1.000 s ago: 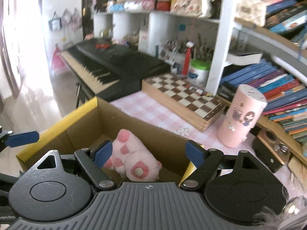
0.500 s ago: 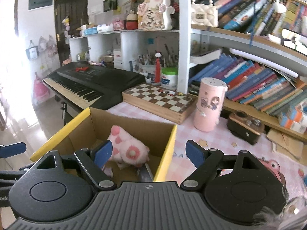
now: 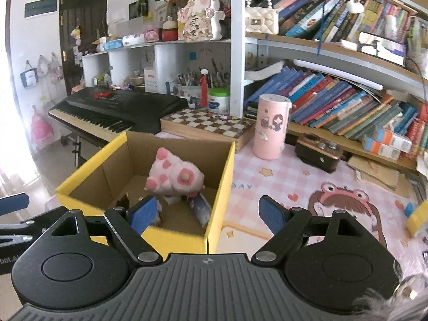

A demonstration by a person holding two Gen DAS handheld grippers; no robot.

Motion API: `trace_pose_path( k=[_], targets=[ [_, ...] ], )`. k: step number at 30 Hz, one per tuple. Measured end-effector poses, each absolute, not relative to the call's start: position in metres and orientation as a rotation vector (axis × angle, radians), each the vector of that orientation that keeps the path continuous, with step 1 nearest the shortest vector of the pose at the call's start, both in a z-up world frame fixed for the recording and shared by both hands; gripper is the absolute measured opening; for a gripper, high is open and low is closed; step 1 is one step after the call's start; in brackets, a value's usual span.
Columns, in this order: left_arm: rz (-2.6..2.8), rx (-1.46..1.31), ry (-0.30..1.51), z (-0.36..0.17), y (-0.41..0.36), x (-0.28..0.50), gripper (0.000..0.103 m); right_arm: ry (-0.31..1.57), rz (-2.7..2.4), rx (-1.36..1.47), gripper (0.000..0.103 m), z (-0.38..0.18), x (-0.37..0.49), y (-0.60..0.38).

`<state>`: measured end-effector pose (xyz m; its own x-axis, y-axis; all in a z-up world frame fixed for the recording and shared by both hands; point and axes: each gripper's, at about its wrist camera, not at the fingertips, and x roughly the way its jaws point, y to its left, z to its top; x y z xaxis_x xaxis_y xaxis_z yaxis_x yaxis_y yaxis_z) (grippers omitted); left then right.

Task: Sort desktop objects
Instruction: 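Withdraw both tools from the box toward the yellow tape roll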

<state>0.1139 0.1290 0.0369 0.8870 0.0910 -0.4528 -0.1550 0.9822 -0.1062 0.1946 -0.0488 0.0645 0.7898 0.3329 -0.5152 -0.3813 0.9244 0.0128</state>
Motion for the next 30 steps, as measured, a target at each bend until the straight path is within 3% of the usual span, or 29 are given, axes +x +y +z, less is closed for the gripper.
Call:
trace_pose_path(
  k=[30],
  targets=[
    [0.066, -0.105, 0.544, 0.019, 0.107, 0.026, 0.091, 0.623, 0.325, -0.106, 0.083, 0.019, 0.06, -0.063]
  ],
)
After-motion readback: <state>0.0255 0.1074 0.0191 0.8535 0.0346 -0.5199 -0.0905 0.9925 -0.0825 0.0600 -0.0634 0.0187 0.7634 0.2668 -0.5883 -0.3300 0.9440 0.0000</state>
